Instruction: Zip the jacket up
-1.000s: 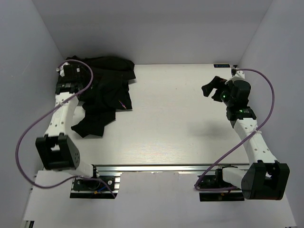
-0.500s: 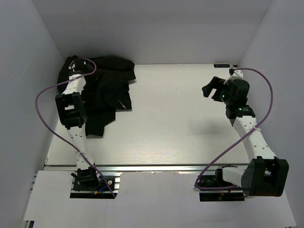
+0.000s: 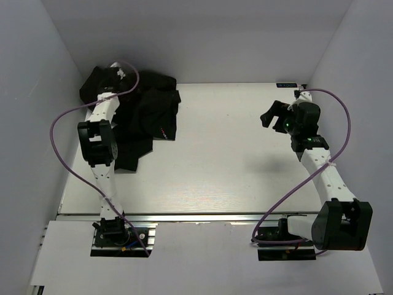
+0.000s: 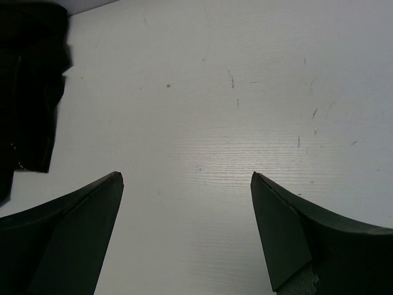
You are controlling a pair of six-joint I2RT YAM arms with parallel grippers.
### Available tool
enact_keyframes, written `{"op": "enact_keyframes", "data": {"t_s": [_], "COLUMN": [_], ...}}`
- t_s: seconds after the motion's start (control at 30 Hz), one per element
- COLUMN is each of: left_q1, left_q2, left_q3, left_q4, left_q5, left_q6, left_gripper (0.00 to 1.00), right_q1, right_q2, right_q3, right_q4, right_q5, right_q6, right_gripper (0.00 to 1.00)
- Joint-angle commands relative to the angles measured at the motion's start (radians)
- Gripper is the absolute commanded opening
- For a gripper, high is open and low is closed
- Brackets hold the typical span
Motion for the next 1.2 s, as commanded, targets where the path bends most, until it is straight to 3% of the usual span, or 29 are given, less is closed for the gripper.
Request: {"op": "enact_keyframes", "data": {"t_s": [0.0,0.07,0.23,0.37,0.43,0.53,0.6,0.63,0.67,0.7,0.73,0.77,1.03,1.17], "left_q1": [-0.212,-0.348,-0.486,-0.563,-0.563,-0.561,-0.561,-0.56,-0.558,-0.56,-0.56,-0.56,-0.56,-0.557], "left_q2": [-0.297,-0.41,-0.513,-0.672,-0.746,-0.86,-0.902,-0.909,-0.915,-0.923,-0.928,-0.931,-0.929,-0.948], "left_q3": [0.039,-0.005,-0.051,-0.221,-0.408,-0.608,-0.718,-0.746,-0.767,-0.781,-0.8,-0.809,-0.82,-0.785], "left_q4": [0.065,0.067,0.112,0.173,0.172,0.039,-0.086,-0.163,-0.204,-0.236,-0.264,-0.29,-0.354,-0.388], "left_q5": [0.155,0.199,0.34,0.431,0.311,-0.001,-0.12,-0.147,-0.165,-0.188,-0.208,-0.208,-0.303,-0.401], "left_q6": [0.183,0.241,0.257,0.248,0.242,0.232,0.228,0.219,0.209,0.197,0.182,0.182,0.14,0.105], "left_gripper": [0.0,0.0,0.0,0.0,0.0,0.0,0.13,0.24,0.49,0.85,0.94,0.98,0.98,0.98], "right_q1": [-0.002,-0.002,-0.002,-0.002,-0.002,-0.002,-0.002,-0.002,-0.002,-0.002,-0.002,-0.002,0.049,0.163], "right_q2": [-0.06,-0.084,-0.107,-0.136,-0.138,-0.139,-0.133,-0.124,-0.118,-0.11,-0.098,-0.093,-0.049,0.046], "right_q3": [0.046,0.046,0.051,0.039,0.048,0.06,0.063,0.074,0.081,0.091,0.101,0.104,0.087,0.19], "right_q4": [0.039,0.044,0.039,0.039,0.016,-0.015,-0.019,-0.03,-0.041,-0.053,-0.062,-0.079,-0.1,-0.124], "right_q5": [0.009,0.018,0.029,0.066,0.102,0.127,0.127,0.101,0.087,0.074,0.034,0.021,-0.031,0.012], "right_q6": [0.001,0.0,0.003,0.004,-0.005,-0.02,-0.038,-0.052,-0.06,-0.065,-0.069,-0.052,-0.068,-0.046], "right_gripper": [0.89,0.89,0.88,0.89,0.89,0.89,0.89,0.89,0.89,0.89,0.89,0.89,0.89,0.89]}}
